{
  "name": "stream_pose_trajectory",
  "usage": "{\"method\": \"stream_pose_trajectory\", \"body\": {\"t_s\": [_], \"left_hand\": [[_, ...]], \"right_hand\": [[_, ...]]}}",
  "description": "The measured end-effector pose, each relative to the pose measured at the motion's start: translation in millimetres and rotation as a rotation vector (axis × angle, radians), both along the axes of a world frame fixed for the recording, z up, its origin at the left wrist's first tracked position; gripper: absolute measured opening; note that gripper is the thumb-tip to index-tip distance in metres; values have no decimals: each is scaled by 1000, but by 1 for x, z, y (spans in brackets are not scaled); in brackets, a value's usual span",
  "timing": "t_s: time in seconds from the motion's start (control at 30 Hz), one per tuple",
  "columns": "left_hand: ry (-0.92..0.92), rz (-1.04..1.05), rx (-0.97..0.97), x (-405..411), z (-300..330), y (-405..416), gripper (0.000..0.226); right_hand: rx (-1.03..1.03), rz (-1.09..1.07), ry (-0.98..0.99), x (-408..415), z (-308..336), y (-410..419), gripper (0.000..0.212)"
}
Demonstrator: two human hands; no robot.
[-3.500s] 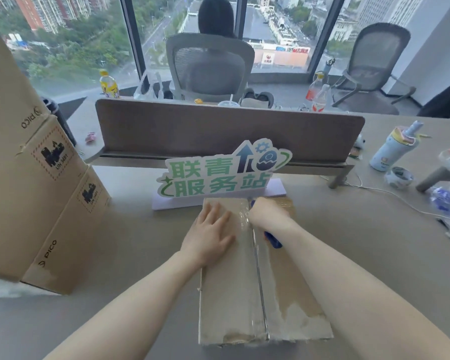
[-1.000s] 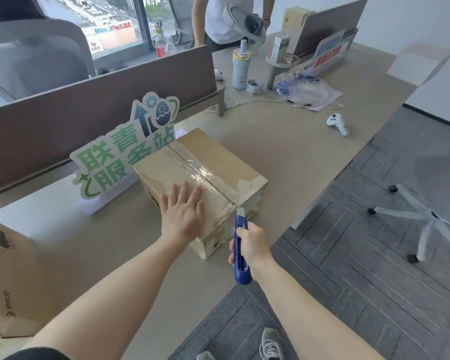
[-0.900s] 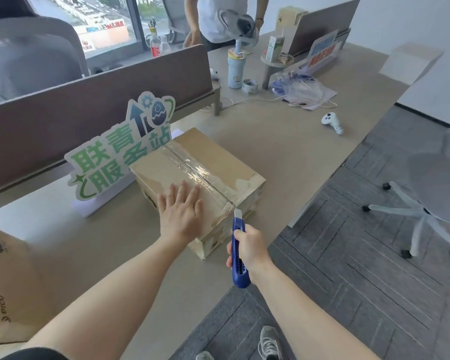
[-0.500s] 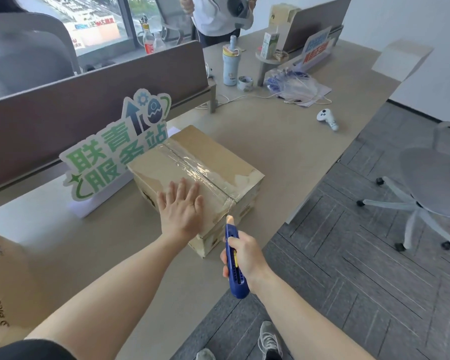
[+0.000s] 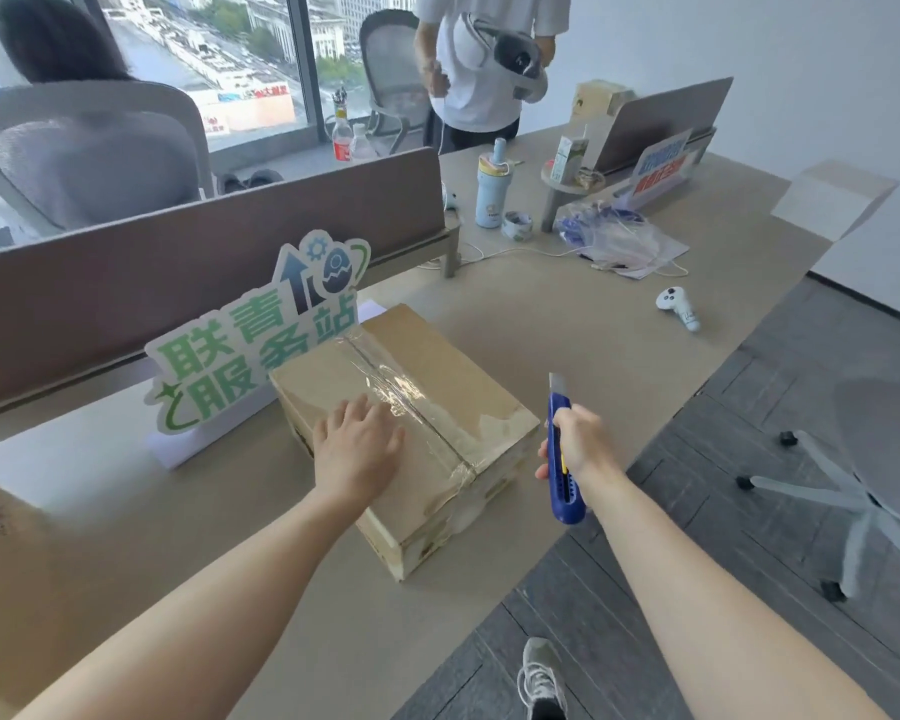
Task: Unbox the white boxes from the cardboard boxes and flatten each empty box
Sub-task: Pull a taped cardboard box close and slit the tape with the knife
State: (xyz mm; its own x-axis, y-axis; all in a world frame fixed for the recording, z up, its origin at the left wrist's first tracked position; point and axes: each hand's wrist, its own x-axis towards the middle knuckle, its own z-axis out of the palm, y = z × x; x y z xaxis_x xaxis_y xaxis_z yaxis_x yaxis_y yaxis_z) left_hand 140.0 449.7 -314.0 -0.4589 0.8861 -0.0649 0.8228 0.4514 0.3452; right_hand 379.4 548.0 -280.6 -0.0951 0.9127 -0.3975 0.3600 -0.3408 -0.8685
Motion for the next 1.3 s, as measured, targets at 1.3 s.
{"method": "stream_pose_trajectory", "body": {"t_s": [1.3], "left_hand": [[-122,683,-110,-64,5,108,59]], "right_hand": [[777,1115,-174,-158,-15,168,27]]}}
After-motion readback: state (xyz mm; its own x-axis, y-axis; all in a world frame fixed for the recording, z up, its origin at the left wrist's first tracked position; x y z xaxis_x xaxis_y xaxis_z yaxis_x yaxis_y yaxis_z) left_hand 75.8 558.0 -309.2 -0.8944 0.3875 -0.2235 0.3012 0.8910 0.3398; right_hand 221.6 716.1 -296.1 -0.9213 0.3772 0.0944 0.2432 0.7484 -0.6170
